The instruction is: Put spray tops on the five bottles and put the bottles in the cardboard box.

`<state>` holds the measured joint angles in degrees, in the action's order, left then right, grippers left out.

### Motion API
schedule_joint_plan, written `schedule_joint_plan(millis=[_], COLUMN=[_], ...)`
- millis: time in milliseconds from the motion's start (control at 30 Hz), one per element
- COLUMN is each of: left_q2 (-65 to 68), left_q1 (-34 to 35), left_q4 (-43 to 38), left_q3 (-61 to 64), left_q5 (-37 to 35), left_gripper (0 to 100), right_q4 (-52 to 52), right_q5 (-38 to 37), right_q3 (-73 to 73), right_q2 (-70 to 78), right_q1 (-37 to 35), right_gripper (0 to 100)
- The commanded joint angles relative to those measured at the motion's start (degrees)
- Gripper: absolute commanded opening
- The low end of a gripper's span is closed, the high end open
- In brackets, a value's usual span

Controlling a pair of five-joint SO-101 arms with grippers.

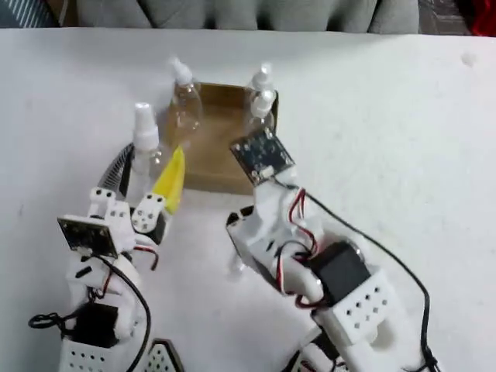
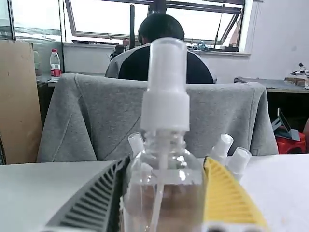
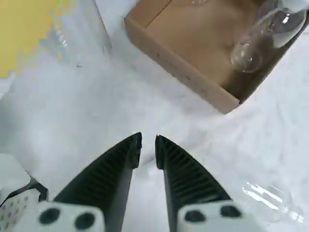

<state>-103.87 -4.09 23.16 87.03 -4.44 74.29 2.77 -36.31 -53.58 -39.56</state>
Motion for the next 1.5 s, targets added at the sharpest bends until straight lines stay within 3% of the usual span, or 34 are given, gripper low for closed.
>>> schedule_joint_plan(millis=[0,267,367,733,1000,1100,1233,1333,1467], left_q2=[4.18,26.15,36.35,68.0,79.96,80.48,76.44,70.64,61.23], left_q1=[-0.57,-0.4,-0.4,-0.4,0.92,0.92,0.92,0.92,1.01], left_q4=[-0.7,-11.52,-17.76,-47.38,-61.27,-61.01,-55.38,-46.95,-32.09], left_q3=[-5.54,-14.24,-17.23,-21.71,-21.71,-21.45,-21.54,-21.45,-22.59], left_q5=[-0.79,-0.88,-0.88,-0.62,-0.35,-0.35,-0.88,-1.23,-8.88], left_gripper=[2,2,2,2,2,2,2,2,2], right_q4=[-6.99,-13.23,-14.2,-14.11,-14.2,-14.81,-21.41,-27.03,-33.19], right_q5=[0.09,0.0,-0.35,-14.68,-15.21,-12.75,-8.79,-7.82,-7.56], right_q3=[-9.58,-25.67,-29.01,-42.73,-53.1,-54.07,-52.92,-52.92,-53.1], right_q2=[-8.13,-17.8,-20.97,-31.34,-45.58,-50.33,-48.48,-48.48,-48.48], right_q1=[-0.13,1.63,5.85,25.63,33.71,33.19,25.45,18.33,9.54], right_gripper=[1.5,1.5,1.5,1.5,1.5,1.5,1.5,1.5,1.5])
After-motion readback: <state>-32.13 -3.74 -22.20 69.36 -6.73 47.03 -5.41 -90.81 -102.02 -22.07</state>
